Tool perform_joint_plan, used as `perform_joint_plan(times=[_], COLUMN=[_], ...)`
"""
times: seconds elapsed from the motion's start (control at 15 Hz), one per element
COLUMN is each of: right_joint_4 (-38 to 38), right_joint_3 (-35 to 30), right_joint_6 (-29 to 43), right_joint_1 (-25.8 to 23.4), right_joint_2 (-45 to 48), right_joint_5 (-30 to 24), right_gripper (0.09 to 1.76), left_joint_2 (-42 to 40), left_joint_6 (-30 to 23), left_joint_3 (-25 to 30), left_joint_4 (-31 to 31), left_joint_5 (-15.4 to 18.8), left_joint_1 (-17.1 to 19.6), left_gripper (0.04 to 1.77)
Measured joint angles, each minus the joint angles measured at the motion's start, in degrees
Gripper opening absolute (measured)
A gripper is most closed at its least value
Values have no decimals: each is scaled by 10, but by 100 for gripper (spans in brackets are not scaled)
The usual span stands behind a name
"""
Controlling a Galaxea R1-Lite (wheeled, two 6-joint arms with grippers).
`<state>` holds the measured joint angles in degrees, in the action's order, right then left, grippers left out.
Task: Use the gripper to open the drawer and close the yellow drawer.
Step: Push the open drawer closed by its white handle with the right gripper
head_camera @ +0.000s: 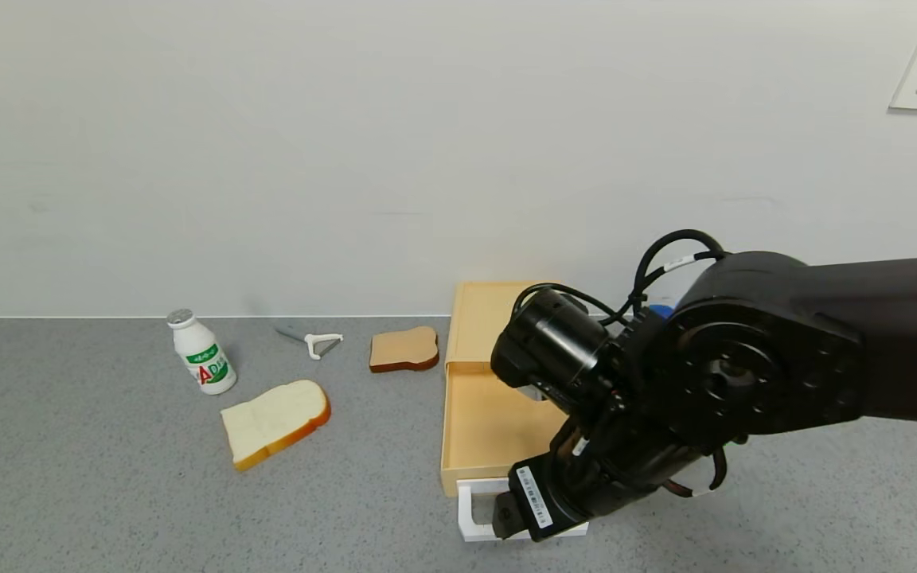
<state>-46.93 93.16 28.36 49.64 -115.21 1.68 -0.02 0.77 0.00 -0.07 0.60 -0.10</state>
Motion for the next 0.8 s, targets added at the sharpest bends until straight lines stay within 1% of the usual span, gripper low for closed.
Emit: perform_joint_plan(times=[0.2,0.47,0.53,0.67,0.8], right_joint_4=[21,127,148,179,191], right_joint_3=[-56,-156,-177,-209,-224], right_joint_6=[0,-23,-28,-46,-53], right_joint_1=[-7,-49,-61,-82,-94], right_joint_2=[57,138,155,188,207], right_joint_5=[16,6,-6,-50,-62], right_gripper=[171,171,171,171,171], left_joint_2=[0,0,0,0,0], left_joint_6=[0,0,0,0,0], left_joint_3=[0,0,0,0,0], left_joint_4=[0,0,0,0,0], left_joint_5=[0,0,0,0,0], left_joint_1=[0,0,0,0,0], left_gripper=[172,172,172,172,172])
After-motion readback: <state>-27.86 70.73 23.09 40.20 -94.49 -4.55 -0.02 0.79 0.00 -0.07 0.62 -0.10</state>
